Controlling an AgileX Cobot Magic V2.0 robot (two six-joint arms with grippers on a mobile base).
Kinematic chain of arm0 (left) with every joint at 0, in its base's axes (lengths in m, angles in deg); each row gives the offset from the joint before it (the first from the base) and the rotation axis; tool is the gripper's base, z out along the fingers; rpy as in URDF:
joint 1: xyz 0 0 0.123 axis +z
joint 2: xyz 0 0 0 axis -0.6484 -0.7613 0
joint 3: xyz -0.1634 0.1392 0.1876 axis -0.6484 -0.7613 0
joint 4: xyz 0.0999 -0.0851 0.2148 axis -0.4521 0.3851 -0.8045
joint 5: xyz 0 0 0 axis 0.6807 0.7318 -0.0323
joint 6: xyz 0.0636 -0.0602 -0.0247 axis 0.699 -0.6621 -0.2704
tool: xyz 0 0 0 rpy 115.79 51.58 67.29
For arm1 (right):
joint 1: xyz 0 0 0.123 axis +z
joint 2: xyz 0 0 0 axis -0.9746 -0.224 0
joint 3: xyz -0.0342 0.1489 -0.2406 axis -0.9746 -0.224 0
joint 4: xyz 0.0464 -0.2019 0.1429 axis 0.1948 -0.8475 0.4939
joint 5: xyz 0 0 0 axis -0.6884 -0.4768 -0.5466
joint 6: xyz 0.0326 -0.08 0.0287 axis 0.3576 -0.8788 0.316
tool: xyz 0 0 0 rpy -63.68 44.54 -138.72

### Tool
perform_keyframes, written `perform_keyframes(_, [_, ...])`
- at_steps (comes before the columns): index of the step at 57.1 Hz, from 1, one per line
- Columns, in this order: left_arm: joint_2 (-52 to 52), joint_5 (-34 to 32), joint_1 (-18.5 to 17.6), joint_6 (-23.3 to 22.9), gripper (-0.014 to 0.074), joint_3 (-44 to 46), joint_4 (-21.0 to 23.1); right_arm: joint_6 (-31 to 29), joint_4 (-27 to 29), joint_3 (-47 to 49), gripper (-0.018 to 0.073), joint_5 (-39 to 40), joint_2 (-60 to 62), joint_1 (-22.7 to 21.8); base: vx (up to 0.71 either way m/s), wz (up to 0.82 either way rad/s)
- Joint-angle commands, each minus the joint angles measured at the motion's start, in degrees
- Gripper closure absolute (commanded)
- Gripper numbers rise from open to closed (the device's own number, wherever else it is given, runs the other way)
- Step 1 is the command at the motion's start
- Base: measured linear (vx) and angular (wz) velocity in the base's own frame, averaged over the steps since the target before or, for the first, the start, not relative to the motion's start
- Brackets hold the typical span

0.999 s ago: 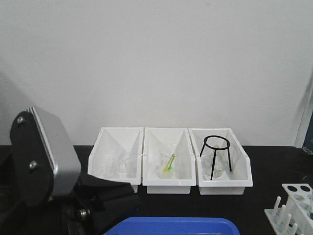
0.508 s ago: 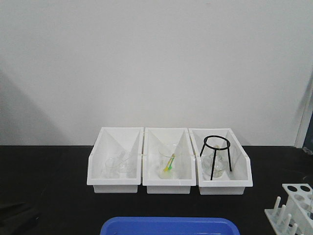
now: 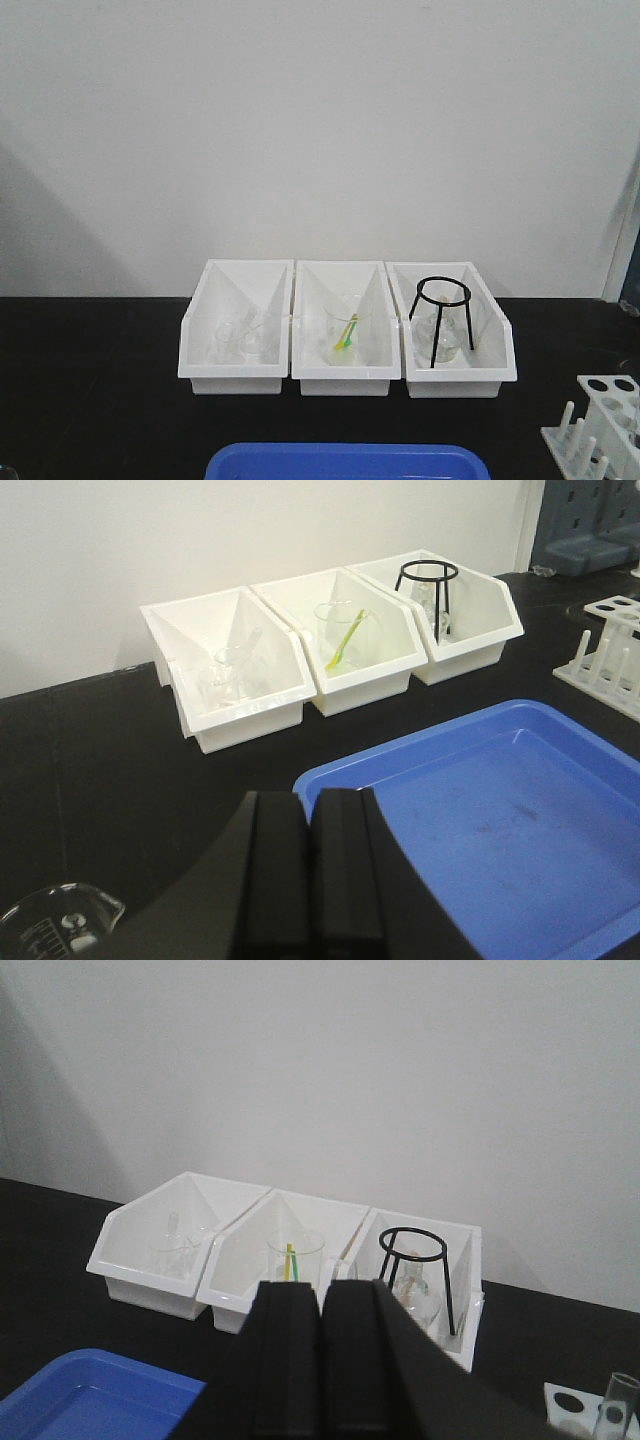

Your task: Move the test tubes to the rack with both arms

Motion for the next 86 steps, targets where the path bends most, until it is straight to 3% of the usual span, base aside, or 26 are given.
perform_keyframes(1, [-0.4, -2.9, 0.0, -0.1, 0.0617, 1.4, -1.6, -0.2, -0.6, 1.6, 0.0566, 3.9, -0.3, -0.1, 0.0, 0.0])
perform_keyframes(25, [-0.4, -1.0, 0.0, 1.0, 0.0617, 1.4, -2.6, -0.2, -0.6, 1.6, 0.0566, 3.9, -0.3, -0.1, 0.0, 0.0])
perform_keyframes(29, [-0.4, -0.7, 0.0, 6.2, 0.0617, 1.3, 0.2, -0.2, -0.6, 1.6, 0.0566, 3.9, -0.3, -0.1, 0.0, 0.0])
perform_keyframes(35, [-0.4, -2.5, 0.8, 21.2, 0.0617, -0.7, 7.5, -0.2, -0.6, 1.6, 0.0566, 3.9, -0.3, -0.1, 0.0, 0.0])
perform_keyframes(39, [-0.4, -5.7, 3.6, 25.9, 0.0615, -3.1, 12.1, -0.2, -0.6, 1.6, 0.0566, 3.9, -0.3, -0.1, 0.0, 0.0])
perform_keyframes(48, [-0.3, -14.2, 14.8, 27.5, 0.0614, -9.9, 21.1, -0.2, -0.6, 1.6, 0.0566, 3.9, -0.3, -0.1, 0.0, 0.0])
perform_keyframes(58, [-0.3, -35.5, 27.5, 36.3, 0.0614, -21.6, 34.5, -0.2, -0.6, 1.6, 0.0566, 3.9, -0.3, -0.1, 0.0, 0.0])
perform_keyframes(68, [4.5, -46.9, 32.0, 34.9, 0.0614, -33.1, 35.9, -0.2, -0.6, 1.6, 0.0566, 3.9, -0.3, -0.1, 0.0, 0.0])
perform_keyframes(76, [13.8, -38.4, 34.7, 37.7, 0.0614, -33.7, 35.6, -0.2, -0.6, 1.6, 0.0566, 3.9, -0.3, -0.1, 0.0, 0.0])
perform_keyframes(86, [24.2, -29.8, 37.3, 37.8, 0.0614, -33.9, 35.5, -0.2, -0.6, 1.6, 0.0566, 3.9, -0.3, -0.1, 0.0, 0.0])
